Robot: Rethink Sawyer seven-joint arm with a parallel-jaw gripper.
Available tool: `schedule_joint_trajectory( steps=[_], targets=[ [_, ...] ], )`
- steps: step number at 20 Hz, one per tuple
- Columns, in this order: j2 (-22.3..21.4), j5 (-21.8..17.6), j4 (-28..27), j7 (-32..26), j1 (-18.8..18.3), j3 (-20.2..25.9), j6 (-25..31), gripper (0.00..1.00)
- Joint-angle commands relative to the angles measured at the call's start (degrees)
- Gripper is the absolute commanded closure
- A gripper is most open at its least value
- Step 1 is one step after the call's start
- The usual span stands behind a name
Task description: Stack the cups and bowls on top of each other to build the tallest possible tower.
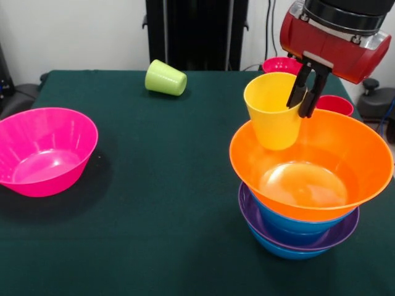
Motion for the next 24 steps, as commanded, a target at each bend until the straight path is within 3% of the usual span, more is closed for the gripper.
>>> schedule_joint_trajectory(
  steps=[1, 9, 15, 24],
  targets=[
    [2.1, 1.1, -0.9, 12.7, -1.3, 2.7, -0.1, 1.0],
    [3.6, 2.3, -1.6, 13.1, -2.7, 1.9, -0.3, 1.0],
    [6.3, 3.8, -5.3, 15.1, -3.5, 1.4, 0.3, 1.0],
    [7.6, 4.6, -6.0, 16.0, -2.4, 0.1, -0.5, 1.0]
  ],
)
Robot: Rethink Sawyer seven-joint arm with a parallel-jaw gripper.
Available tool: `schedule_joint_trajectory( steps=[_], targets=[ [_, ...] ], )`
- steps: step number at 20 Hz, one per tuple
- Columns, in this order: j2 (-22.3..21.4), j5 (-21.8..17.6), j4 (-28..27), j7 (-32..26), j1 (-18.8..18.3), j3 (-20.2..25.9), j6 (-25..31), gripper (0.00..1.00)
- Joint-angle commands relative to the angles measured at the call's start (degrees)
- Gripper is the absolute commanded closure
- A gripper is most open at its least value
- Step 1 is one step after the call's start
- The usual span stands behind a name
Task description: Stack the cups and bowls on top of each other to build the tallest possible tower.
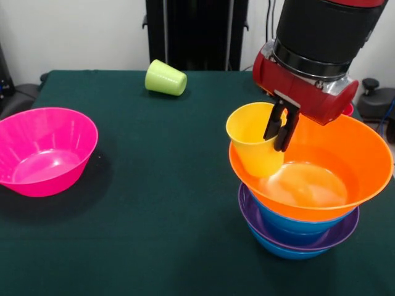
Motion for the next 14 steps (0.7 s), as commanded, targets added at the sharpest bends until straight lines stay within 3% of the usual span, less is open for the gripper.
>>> schedule_joint_trajectory(
  steps=[1, 14],
  targets=[
    [1.4, 0.4, -1.0, 13.0, 0.0, 2.2, -0.5, 1.0],
    [2.9, 0.5, -1.4, 15.2, 1.7, 1.1, -1.7, 1.0]
  ],
)
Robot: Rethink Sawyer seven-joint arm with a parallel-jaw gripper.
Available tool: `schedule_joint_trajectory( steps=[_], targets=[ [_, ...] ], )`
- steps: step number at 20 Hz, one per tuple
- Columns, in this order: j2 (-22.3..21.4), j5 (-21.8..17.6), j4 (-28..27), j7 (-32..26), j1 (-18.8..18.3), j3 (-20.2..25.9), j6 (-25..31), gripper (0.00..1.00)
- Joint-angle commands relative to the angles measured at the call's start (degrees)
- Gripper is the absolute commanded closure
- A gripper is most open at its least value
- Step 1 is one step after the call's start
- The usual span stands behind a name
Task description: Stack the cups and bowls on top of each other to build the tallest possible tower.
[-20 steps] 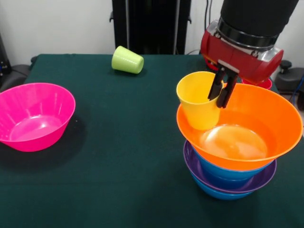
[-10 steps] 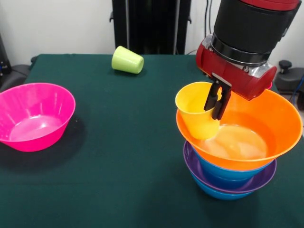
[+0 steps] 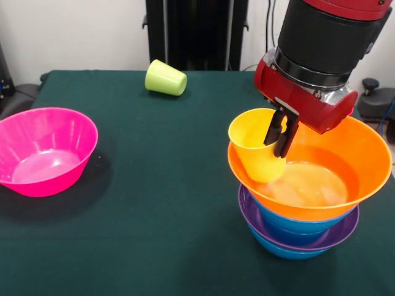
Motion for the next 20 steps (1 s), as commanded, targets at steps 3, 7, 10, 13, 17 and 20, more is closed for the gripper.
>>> schedule_joint_trajectory(
  steps=[3, 7, 10, 13, 17, 20],
  targets=[
    [1.2, -0.3, 0.0, 11.8, 1.3, 2.3, -2.0, 1.0],
    [1.7, -0.3, -0.1, 11.9, 1.4, 2.1, -2.5, 1.0],
    [1.8, -0.1, -0.1, 12.0, 1.5, 2.0, -2.2, 1.0],
    [2.0, 0.0, -0.4, 12.2, 1.7, 1.7, -2.1, 0.0],
    [2.0, 0.0, -0.2, 12.0, 1.7, 1.6, -1.9, 0.0],
    [1.8, 0.0, 0.3, 12.1, 1.9, 1.4, -2.1, 0.0]
  ],
)
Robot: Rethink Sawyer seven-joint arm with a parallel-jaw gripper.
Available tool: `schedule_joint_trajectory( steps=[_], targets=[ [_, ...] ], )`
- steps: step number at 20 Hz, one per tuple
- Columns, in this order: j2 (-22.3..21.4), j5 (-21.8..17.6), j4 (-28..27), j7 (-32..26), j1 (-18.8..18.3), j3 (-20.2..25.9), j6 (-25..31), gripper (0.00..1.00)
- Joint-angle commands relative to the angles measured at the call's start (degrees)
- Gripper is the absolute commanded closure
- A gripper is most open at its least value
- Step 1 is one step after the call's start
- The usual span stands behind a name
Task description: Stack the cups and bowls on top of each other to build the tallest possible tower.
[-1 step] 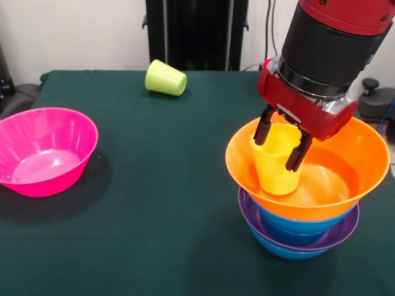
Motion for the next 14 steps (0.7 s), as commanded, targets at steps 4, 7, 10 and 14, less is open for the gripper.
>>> schedule_joint_trajectory(
  steps=[4, 7, 10, 14],
  targets=[
    [0.5, -0.2, 0.3, 11.7, 1.0, 2.5, -2.0, 0.0],
    [0.7, -0.8, -0.2, 10.8, 0.8, 1.9, -2.9, 0.0],
    [0.1, -0.4, 0.7, 11.5, 1.4, 1.8, -3.3, 0.0],
    [-1.3, 0.0, 1.7, 10.8, 1.4, 2.1, -3.0, 0.0]
  ],
)
